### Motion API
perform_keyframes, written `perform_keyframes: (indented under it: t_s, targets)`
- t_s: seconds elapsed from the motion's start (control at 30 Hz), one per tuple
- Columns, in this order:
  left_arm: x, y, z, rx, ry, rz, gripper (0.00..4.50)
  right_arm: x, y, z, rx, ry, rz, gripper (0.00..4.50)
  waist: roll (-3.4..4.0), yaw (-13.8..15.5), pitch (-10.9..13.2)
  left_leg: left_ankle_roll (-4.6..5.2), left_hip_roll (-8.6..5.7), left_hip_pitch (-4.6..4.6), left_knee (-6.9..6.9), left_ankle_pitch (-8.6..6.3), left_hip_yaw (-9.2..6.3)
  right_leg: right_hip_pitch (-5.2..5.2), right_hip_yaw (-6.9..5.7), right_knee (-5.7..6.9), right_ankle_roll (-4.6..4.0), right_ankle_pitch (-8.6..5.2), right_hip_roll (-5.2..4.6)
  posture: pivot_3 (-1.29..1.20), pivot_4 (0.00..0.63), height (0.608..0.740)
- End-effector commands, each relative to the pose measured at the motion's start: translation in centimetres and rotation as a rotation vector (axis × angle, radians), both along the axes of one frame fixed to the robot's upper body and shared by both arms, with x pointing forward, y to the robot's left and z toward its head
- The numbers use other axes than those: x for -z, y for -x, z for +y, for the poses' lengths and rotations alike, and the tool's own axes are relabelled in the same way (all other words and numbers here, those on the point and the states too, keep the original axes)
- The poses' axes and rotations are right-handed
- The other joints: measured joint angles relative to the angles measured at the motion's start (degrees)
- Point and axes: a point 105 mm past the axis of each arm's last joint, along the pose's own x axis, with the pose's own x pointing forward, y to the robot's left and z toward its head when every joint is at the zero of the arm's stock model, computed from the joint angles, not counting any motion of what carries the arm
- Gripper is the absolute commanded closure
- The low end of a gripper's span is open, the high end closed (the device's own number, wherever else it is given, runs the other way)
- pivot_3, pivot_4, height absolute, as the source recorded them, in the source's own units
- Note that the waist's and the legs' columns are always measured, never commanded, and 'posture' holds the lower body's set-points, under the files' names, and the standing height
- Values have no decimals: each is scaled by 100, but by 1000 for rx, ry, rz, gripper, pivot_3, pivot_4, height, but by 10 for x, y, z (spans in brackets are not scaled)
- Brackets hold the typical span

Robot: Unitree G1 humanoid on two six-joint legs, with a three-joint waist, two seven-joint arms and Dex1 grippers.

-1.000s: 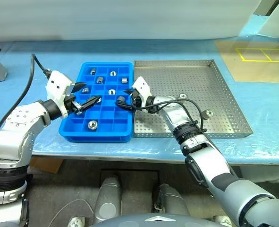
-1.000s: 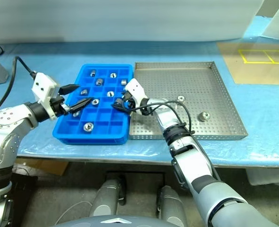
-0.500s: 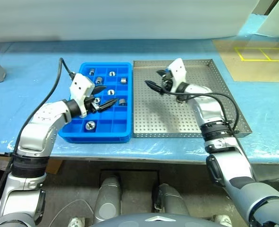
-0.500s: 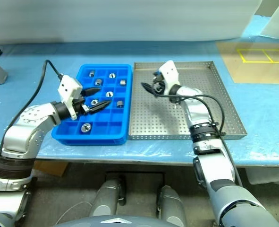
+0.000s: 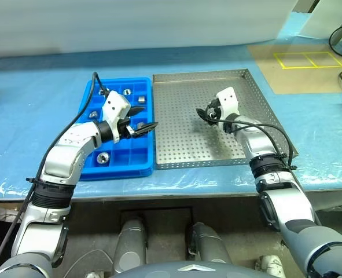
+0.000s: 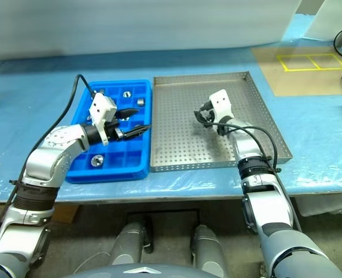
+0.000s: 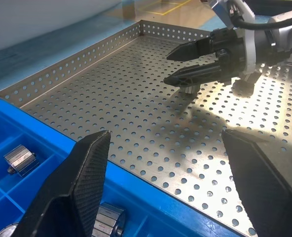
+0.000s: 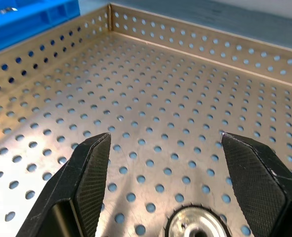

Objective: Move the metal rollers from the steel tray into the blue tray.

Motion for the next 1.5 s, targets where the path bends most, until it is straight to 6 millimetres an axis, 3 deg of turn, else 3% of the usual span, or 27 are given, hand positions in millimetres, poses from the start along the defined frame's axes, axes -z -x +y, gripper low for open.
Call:
perform_keyframes:
  t_s: [0.03,0.2,0.43,0.7,0.8,0.93,1.1,1.3,1.37,1.5]
  targets:
    - [-15,-1,-2,11,9,-57,702,-14,-8,-10,62,-28,-52,852,0,2,0,1,0,0,0,0,0,0,0,0,0,0,0,-65,150,740]
    - [-13,1,-2,12,-2,-53,702,-4,-8,-15,84,-33,-28,852,0,-6,0,11,1,0,3,-7,0,0,0,3,0,0,1,-59,150,740]
    - [-15,2,-2,13,-11,-56,702,9,-4,-7,51,-46,9,852,0,-1,0,16,2,-1,5,-10,2,0,-1,3,-1,0,0,-53,150,740]
    - [-16,2,0,5,-21,-59,702,14,-4,-7,59,-103,47,852,0,6,0,16,2,-1,5,-10,2,0,-1,3,-1,0,0,-49,150,740]
    - [-16,2,0,4,-22,-58,702,16,-3,-6,52,-115,56,1465,1,8,0,16,2,-1,5,-10,2,0,-1,3,-1,0,0,-47,150,740]
    - [-16,2,0,2,-23,-60,702,17,0,-2,20,-123,53,2798,1,7,0,16,3,0,5,-10,2,0,-1,3,-1,0,0,-48,150,740]
    - [-17,1,1,0,-27,-63,702,16,-1,1,21,-109,53,2821,1,6,0,16,3,0,5,-10,2,0,-1,4,-1,0,0,-47,150,740]
    - [-18,4,1,9,-24,-66,702,11,0,14,-26,-97,45,2821,1,8,1,16,4,0,2,-10,2,-1,-1,3,-1,0,0,-21,150,740]
    - [-23,5,3,1,-8,-80,702,0,2,26,-85,-108,20,2821,2,14,1,16,4,0,1,-10,2,-1,-1,2,-2,-1,0,-21,150,740]
    - [-35,-4,35,-134,41,-114,702,-27,17,66,-281,-103,-43,2821,1,-10,3,15,7,-2,-3,-9,3,-8,0,2,-2,-1,3,26,150,740]
